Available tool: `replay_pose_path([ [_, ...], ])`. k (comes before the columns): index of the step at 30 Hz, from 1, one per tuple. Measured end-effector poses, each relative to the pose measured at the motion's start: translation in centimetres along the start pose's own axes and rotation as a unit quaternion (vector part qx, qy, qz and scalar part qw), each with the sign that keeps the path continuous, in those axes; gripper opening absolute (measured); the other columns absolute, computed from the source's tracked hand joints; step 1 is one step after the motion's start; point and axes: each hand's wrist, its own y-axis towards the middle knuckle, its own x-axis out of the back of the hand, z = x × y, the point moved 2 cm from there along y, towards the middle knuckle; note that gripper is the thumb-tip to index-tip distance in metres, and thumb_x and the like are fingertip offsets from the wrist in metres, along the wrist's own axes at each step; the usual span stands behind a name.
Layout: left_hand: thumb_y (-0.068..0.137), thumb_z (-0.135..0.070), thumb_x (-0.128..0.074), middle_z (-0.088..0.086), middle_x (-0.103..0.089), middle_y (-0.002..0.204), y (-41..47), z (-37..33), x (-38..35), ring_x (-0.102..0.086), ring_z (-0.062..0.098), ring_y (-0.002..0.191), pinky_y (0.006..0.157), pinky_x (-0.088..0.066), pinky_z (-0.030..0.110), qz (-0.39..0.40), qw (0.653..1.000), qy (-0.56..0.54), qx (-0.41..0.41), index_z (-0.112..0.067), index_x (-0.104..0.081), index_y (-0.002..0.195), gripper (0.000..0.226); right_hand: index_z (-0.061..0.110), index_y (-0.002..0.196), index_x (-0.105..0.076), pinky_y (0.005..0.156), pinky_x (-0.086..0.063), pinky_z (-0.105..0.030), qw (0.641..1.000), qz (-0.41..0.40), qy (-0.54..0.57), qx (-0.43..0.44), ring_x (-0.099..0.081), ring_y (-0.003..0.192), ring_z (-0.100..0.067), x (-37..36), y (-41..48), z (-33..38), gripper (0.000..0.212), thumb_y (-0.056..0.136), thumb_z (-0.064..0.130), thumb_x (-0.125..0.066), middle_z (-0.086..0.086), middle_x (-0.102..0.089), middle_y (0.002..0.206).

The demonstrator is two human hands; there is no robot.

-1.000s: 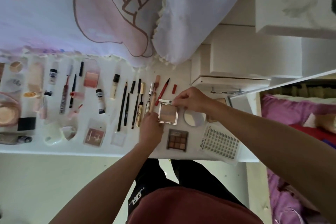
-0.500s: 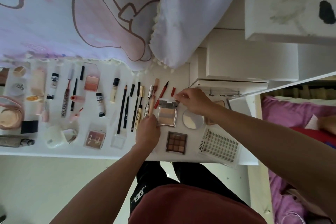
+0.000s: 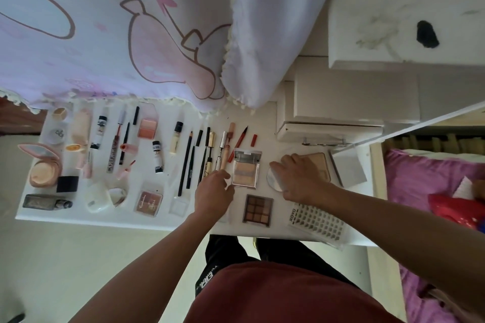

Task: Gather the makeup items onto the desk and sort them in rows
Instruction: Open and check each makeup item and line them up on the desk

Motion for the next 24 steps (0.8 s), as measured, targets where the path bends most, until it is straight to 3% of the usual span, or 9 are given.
replay_pose_path([
  [3, 0.086, -0.022, -0.068, -0.004, -0.066, 0.086, -0.4, 0.1, 0.4, -0.062, 0.011, 0.080, 0.077, -0.051, 0.025, -0.004, 0.999, -0.050, 0.009, -0.014, -0.067, 0.109, 0.024, 0.023, 0.135, -0.038, 0.089, -0.044, -0.037, 0.998, -0.012, 0.061, -0.022, -0.047, 0.113, -0.025, 0.8, -0.5, -0.6, 0.082, 0.066, 0.050, -0.073, -0.006, -0.049, 0.127],
  [6, 0.085, -0.021, -0.070, 0.002, -0.070, 0.084, -0.4, -0.1, 1.3, -0.066, 0.015, 0.074, 0.073, -0.057, 0.031, 0.007, 0.987, -0.155, 0.040, -0.011, -0.068, 0.104, 0.021, 0.028, 0.137, -0.040, 0.087, -0.045, -0.034, 0.977, -0.050, 0.200, -0.049, -0.049, 0.114, -0.019, 2.8, -1.8, -1.5, 0.087, 0.063, 0.052, -0.077, 0.002, -0.049, 0.128],
  [9, 0.089, -0.018, -0.068, 0.012, -0.070, 0.084, -0.8, -0.9, 2.9, -0.067, 0.022, 0.072, 0.065, -0.057, 0.034, 0.061, 0.938, -0.332, 0.084, -0.002, -0.068, 0.096, 0.018, 0.028, 0.132, -0.049, 0.086, -0.050, -0.032, 0.917, -0.099, 0.382, -0.061, -0.057, 0.104, -0.015, 5.1, -2.9, -2.1, 0.084, 0.059, 0.043, -0.087, 0.004, -0.053, 0.123],
  [13, 0.090, -0.034, -0.066, 0.018, -0.070, 0.095, -1.0, -2.5, 4.7, -0.068, 0.026, 0.081, 0.075, -0.055, 0.038, 0.149, 0.873, -0.457, 0.078, -0.004, -0.072, 0.097, 0.032, 0.024, 0.128, -0.057, 0.068, -0.046, -0.014, 0.831, -0.111, 0.544, -0.019, -0.063, 0.095, -0.007, 8.3, -4.3, -1.6, 0.076, 0.061, 0.029, -0.093, 0.011, -0.062, 0.115],
  [15, 0.089, -0.039, -0.063, 0.017, -0.071, 0.099, -1.1, -3.5, 5.5, -0.068, 0.027, 0.086, 0.080, -0.053, 0.040, 0.177, 0.855, -0.484, 0.055, -0.007, -0.074, 0.098, 0.034, 0.023, 0.125, -0.060, 0.071, -0.046, -0.013, 0.817, -0.113, 0.565, 0.004, -0.063, 0.098, -0.006, 9.4, -4.8, -1.2, 0.073, 0.060, 0.027, -0.093, 0.012, -0.065, 0.110],
  [19, 0.085, -0.043, -0.063, 0.017, -0.070, 0.101, -2.0, -5.9, 6.2, -0.066, 0.029, 0.091, 0.082, -0.052, 0.040, 0.217, 0.840, -0.497, 0.025, 0.002, -0.065, 0.112, 0.053, 0.025, 0.125, -0.061, 0.073, -0.044, -0.016, 0.811, -0.136, 0.568, 0.023, -0.060, 0.101, -0.004, 10.3, -5.7, -1.0, 0.077, 0.056, 0.031, -0.094, 0.013, -0.066, 0.111],
  [24, 0.087, -0.042, -0.062, 0.018, -0.068, 0.100, -3.2, -7.3, 6.2, -0.063, 0.030, 0.092, 0.085, -0.050, 0.040, 0.246, 0.827, -0.506, 0.008, 0.002, -0.064, 0.114, 0.051, 0.034, 0.123, -0.061, 0.070, -0.042, -0.013, 0.823, -0.132, 0.550, 0.048, -0.058, 0.100, 0.004, 10.6, -6.5, -1.1, 0.074, 0.057, 0.033, -0.094, 0.019, -0.065, 0.112],
])
